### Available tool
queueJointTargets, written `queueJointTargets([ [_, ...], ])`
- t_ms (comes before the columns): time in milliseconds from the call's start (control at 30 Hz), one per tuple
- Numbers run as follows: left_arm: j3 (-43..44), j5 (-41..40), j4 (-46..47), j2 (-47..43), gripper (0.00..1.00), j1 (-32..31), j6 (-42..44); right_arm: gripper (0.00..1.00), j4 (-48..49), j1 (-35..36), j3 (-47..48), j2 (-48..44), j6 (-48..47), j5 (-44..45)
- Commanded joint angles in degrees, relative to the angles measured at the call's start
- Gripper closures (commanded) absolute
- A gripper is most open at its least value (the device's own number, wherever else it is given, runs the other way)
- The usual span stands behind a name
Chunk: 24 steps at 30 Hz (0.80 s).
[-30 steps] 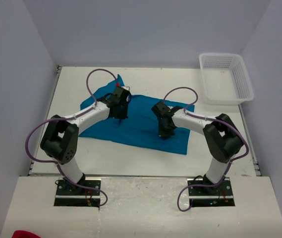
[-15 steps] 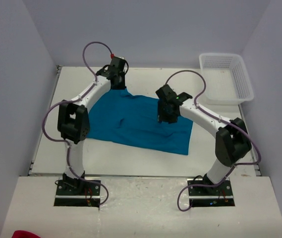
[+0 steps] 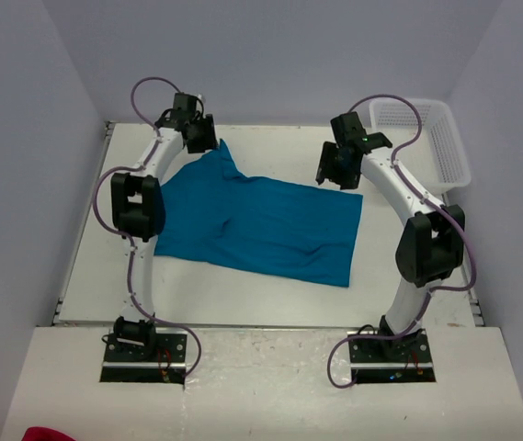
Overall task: Fold and stack the t-shirts
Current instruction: Grap the side of the flattened tshirt furthest away from the robot with both arms
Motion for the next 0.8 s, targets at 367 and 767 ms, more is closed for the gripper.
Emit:
queueJointTargets([
  [367, -3.28, 19.65, 19.29, 6.43, 0.49, 0.31, -2.85, 0.37, 2.10, -1.48, -4.30, -1.85, -3.13, -3.58],
  [767, -7.84, 13.24, 22.27, 4.32, 0.52, 0.93, 0.49, 0.37, 3.16, -2.18, -6.67, -1.85, -3.57, -3.41],
])
